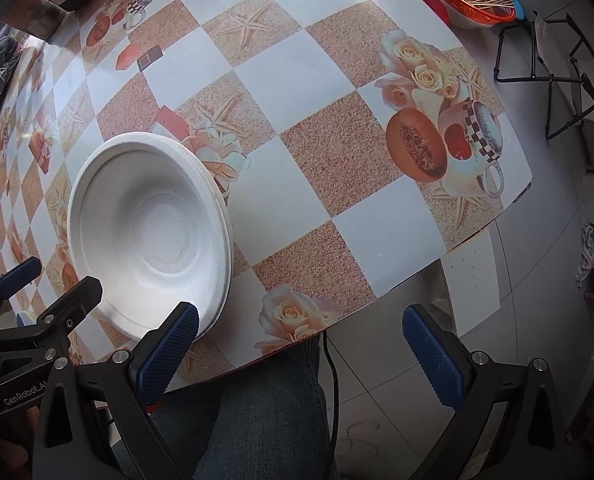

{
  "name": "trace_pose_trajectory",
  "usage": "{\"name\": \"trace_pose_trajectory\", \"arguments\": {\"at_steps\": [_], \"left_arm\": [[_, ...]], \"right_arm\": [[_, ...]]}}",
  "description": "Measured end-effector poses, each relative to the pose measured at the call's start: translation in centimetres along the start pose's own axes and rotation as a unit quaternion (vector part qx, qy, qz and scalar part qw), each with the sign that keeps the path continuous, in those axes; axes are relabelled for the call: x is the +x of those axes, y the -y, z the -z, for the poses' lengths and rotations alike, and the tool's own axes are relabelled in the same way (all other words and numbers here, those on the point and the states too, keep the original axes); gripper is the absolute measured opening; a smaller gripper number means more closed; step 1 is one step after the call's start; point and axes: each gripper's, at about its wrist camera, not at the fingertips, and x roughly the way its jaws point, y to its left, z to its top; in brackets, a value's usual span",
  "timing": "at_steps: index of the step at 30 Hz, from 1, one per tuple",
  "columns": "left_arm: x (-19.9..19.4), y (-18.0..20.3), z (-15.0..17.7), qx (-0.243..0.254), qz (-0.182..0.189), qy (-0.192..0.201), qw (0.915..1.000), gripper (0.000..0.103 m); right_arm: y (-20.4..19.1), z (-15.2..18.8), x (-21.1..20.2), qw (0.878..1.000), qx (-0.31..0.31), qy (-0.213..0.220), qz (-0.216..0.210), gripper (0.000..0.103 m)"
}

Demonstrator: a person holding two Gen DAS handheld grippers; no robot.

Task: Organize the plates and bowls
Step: 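Close both grippers on the nested bowls' rim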

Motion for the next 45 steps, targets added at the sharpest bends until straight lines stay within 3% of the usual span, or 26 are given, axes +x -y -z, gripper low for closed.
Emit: {"name": "trace_pose_trajectory", "arguments": {"at_steps": [22, 29, 37, 45], "left_arm": [[5.0, -1.7, -2.3, -0.047, -0.008, -0.030, 0.9984, 0.103], [5.6, -2.9, -3.6, -0.056, 0.016, -0.042, 0.9974, 0.103], [6.1, -3.4, -3.3, -0.055, 0.018, -0.038, 0.9976, 0.103], [6.3, -3.1, -3.8, -0.070, 0.019, -0.060, 0.9956, 0.103]], "right_arm": [[-3.4, -6.1, 3.4, 0.997, -0.078, -0.024, 0.019, 0.103], [-6.1, -8.5, 4.6, 0.993, -0.117, -0.028, 0.012, 0.103], [-6.1, -9.0, 4.7, 0.993, -0.115, -0.033, -0.005, 0.103], [-5.8, -7.9, 4.6, 0.995, -0.099, -0.028, -0.012, 0.103]]}}
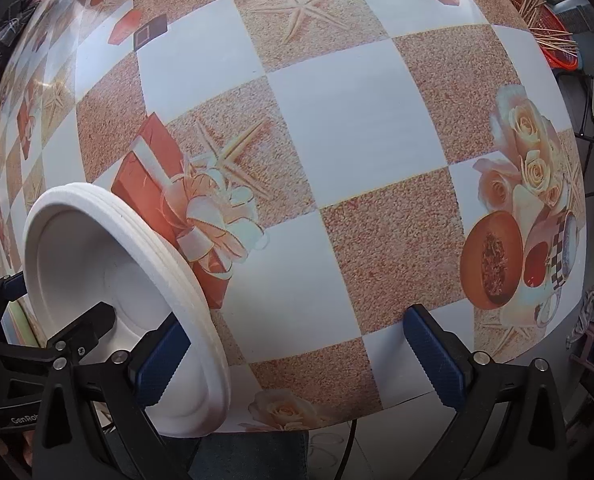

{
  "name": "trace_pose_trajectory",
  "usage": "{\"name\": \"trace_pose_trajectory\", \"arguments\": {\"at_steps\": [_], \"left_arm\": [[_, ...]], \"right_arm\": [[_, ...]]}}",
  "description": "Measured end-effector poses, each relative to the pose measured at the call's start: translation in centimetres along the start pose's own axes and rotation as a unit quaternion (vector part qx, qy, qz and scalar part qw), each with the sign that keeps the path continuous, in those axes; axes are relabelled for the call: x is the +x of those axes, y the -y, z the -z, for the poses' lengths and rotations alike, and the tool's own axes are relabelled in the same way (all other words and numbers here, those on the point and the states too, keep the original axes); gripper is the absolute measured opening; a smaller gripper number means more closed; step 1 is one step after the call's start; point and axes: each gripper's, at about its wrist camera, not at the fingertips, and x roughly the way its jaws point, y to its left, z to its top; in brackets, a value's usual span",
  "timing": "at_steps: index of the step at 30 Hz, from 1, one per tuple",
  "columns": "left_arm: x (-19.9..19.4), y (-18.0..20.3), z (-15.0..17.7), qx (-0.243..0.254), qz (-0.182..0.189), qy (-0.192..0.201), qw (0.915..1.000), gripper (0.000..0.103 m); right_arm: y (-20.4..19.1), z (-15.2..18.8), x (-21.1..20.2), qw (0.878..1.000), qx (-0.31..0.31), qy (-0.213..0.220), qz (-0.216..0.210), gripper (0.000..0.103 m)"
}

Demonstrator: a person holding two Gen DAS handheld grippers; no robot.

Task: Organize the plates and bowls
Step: 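Close both grippers on the nested bowls' rim, then lift the nested bowls and carry them over the blue plate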

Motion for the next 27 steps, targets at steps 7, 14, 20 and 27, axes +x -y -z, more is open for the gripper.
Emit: {"name": "trace_pose_trajectory", "arguments": {"at_steps": [7, 14, 20, 27], "left_arm": [[-0.7, 0.5, 0.1, 0.012, 0.003, 0.014, 0.9998, 0.085], [-1.9, 2.5, 0.2, 0.054, 0.037, 0.022, 0.9976, 0.030], [-1.8, 0.5, 1.5, 0.045, 0.031, 0.028, 0.9981, 0.031], [-1.6, -3.9, 4.1, 0.011, 0.027, 0.029, 0.9991, 0.033]], "right_arm": [[-0.5, -0.4, 0.4, 1.000, -0.004, -0.009, 0.006, 0.097], [-3.1, -0.1, -0.7, 0.999, -0.028, 0.007, -0.026, 0.031], [-5.2, -0.5, -0.7, 0.999, -0.039, -0.006, -0.027, 0.026], [-10.1, -0.4, -0.2, 0.996, -0.092, -0.015, -0.015, 0.026]]}}
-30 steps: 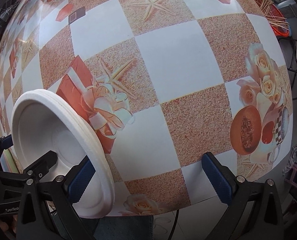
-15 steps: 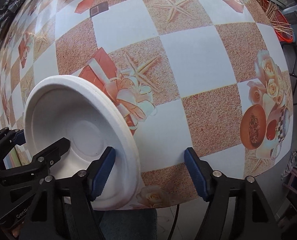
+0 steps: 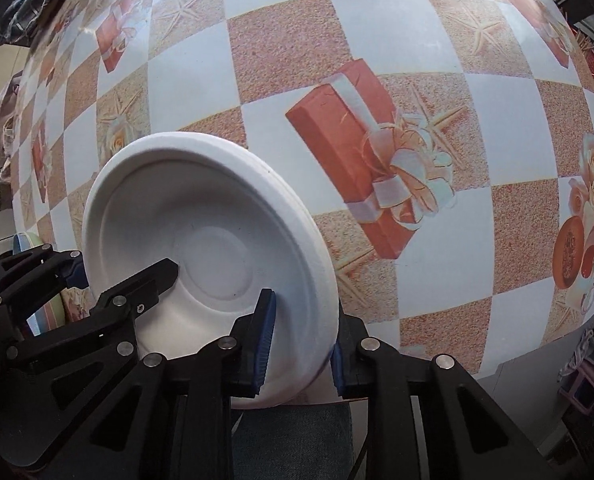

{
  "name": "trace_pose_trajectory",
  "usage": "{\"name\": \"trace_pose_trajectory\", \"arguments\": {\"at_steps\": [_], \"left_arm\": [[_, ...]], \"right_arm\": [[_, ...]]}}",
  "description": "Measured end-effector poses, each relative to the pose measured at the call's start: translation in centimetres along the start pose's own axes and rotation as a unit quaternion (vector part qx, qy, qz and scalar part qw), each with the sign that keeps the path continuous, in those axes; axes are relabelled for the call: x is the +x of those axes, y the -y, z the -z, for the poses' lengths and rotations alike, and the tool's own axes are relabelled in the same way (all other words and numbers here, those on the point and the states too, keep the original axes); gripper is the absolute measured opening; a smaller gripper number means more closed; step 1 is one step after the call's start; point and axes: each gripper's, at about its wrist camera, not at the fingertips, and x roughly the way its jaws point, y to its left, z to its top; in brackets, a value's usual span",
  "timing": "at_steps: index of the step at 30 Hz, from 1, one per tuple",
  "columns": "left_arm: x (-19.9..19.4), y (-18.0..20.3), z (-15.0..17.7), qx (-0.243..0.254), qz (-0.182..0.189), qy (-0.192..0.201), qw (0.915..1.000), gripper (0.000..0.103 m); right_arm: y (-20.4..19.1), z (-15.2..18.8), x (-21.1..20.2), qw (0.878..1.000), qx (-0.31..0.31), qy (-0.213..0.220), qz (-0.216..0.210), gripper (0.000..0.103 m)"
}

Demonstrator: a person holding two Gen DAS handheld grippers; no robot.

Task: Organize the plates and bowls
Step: 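Lift the nested bowls and carry them over the blue plate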

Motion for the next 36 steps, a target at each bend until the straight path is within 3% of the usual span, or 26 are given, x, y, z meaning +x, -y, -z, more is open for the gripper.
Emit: {"name": "trace_pose_trajectory", "arguments": {"at_steps": [17, 28, 36], "left_arm": [[-0.6, -7.2, 7.8, -0.082, -0.018, 0.017, 0.9963, 0.035], [-0.7, -9.1, 10.8, -0.088, -0.014, 0.016, 0.9959, 0.035], [-2.0, -9.4, 10.9, -0.077, -0.019, 0.019, 0.9967, 0.035]], "right_arm": [[-10.7, -2.4, 1.3, 0.993, -0.113, -0.025, 0.016, 0.028], [-11.8, -2.0, 0.4, 0.991, -0.130, -0.037, 0.020, 0.028], [-10.8, -2.4, -0.2, 0.992, -0.118, -0.037, 0.018, 0.029]]}}
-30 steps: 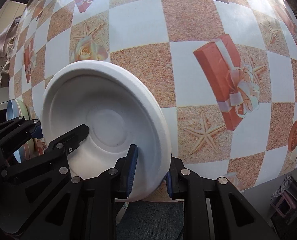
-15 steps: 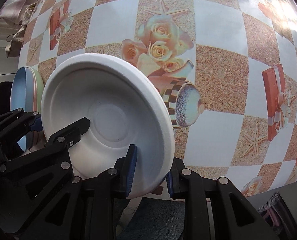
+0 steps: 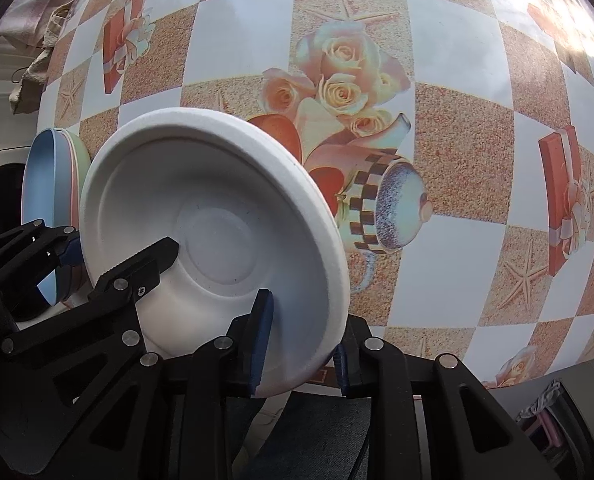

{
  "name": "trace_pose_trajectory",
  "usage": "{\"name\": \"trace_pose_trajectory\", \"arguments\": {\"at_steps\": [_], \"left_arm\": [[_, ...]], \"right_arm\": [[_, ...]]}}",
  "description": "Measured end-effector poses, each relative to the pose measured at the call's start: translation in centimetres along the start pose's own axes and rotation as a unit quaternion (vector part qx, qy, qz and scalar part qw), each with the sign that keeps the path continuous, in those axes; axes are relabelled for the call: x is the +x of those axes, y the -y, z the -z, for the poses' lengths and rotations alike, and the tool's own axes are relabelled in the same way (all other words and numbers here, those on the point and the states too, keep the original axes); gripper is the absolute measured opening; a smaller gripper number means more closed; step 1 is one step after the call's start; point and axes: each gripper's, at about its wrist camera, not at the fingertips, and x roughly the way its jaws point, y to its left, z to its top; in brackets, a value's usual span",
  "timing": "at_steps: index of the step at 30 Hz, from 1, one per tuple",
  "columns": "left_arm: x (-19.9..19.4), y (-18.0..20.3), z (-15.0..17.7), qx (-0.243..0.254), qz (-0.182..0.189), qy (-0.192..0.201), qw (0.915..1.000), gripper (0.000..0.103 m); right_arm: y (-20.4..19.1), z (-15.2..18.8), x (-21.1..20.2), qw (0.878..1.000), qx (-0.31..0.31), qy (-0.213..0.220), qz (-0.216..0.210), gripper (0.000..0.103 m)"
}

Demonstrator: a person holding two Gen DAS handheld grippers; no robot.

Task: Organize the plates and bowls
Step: 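Lift the nested bowls and carry them over the blue plate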

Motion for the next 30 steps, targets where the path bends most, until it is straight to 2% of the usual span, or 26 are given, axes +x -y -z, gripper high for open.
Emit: {"name": "trace_pose_trajectory", "arguments": {"at_steps": [9, 25, 30], "left_arm": [[0.1, 0.0, -0.3, 0.000, 0.000, 0.002, 1.0000, 0.035], [0.1, -0.1, -0.3, 0.003, -0.002, -0.007, 1.0000, 0.035], [-0.6, -0.1, -0.2, 0.002, -0.005, 0.001, 1.0000, 0.035]], "right_arm": [[0.4, 1.3, 2.2, 1.000, 0.005, -0.001, -0.004, 0.029], [1.2, 2.2, 3.4, 0.999, 0.014, -0.019, -0.023, 0.029], [0.6, 2.5, 3.4, 1.000, 0.010, -0.018, -0.023, 0.029]]}}
